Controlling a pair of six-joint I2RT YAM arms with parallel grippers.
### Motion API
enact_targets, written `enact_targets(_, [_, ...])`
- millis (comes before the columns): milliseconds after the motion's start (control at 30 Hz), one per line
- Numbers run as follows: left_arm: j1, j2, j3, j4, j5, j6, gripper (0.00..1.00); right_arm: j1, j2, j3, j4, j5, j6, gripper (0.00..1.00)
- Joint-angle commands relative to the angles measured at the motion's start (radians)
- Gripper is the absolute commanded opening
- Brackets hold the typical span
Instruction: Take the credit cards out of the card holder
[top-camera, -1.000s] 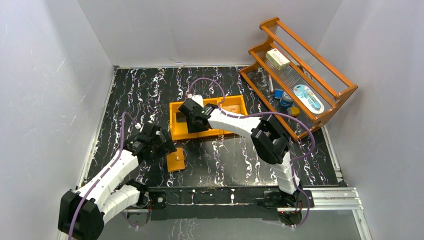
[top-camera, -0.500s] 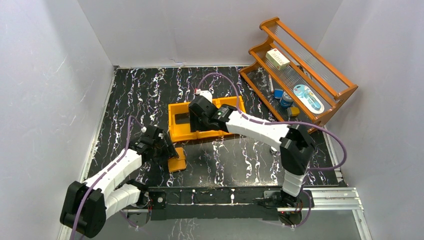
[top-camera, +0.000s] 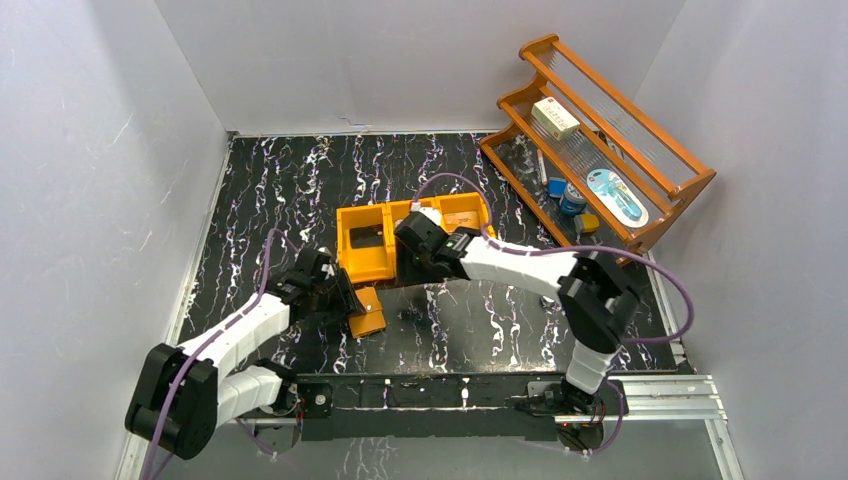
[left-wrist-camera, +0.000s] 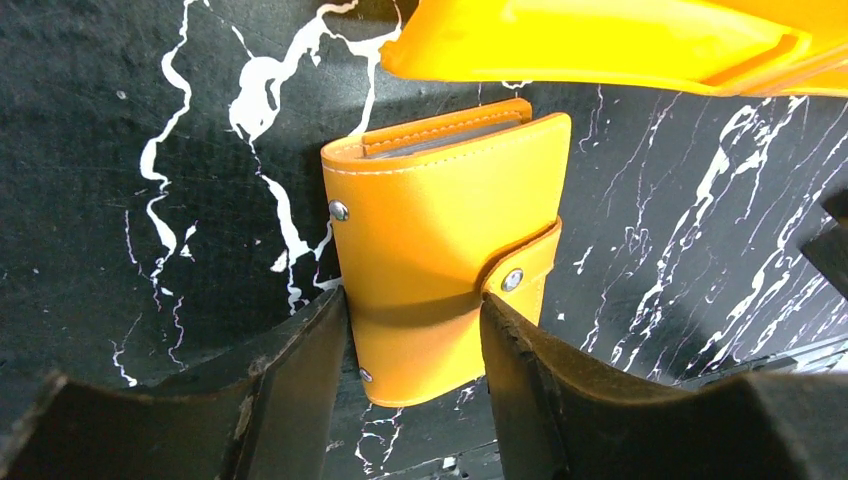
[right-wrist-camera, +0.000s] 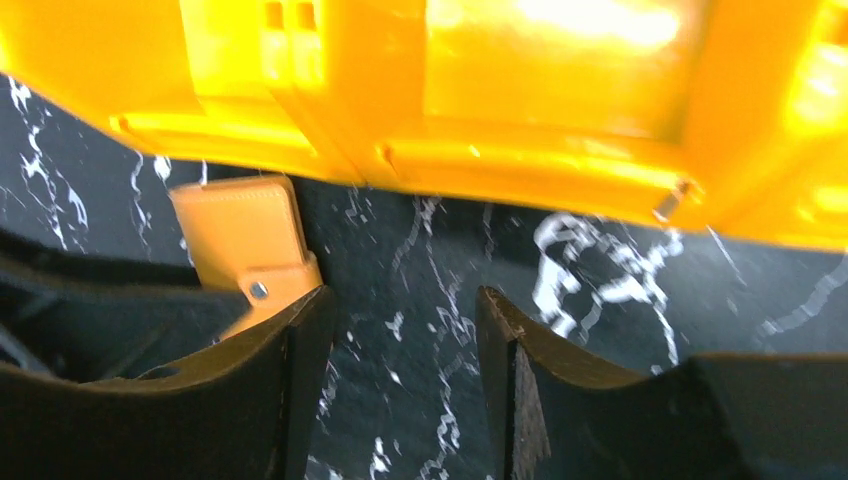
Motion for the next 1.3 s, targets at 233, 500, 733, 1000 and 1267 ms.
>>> enact_targets(233, [-0.010,-0.222,-0.041,-0.115,-0.072,-0.079,0.64,0.004,0.216,0.164,0.113,-0.085,0.061,0.58])
enact_targets(500, [-0.010,-0.257,-0.007,-0.153,-0.131,-0.096,0.67,0.014,0.295,0.226,0.111,0.029,0.092,0.57])
enact_targets(733, [-0.010,-0.247,0.013,-0.164,-0.140,-0.088,0.69,0.022,0.358,0.321,0.060,0.090,0.091,0.57])
enact_targets(1000, [-0.011,-0.227,0.026,-0.168,-0.159,-0.083,0.70,0.051,0.276,0.263,0.098,-0.006,0.000,0.59])
enact_targets(1267, [-0.009,-0.310,0.035,-0.258,-0.303,-0.186,0.70,0.107,0.212,0.204,0.132,-0.078,-0.049,0.58])
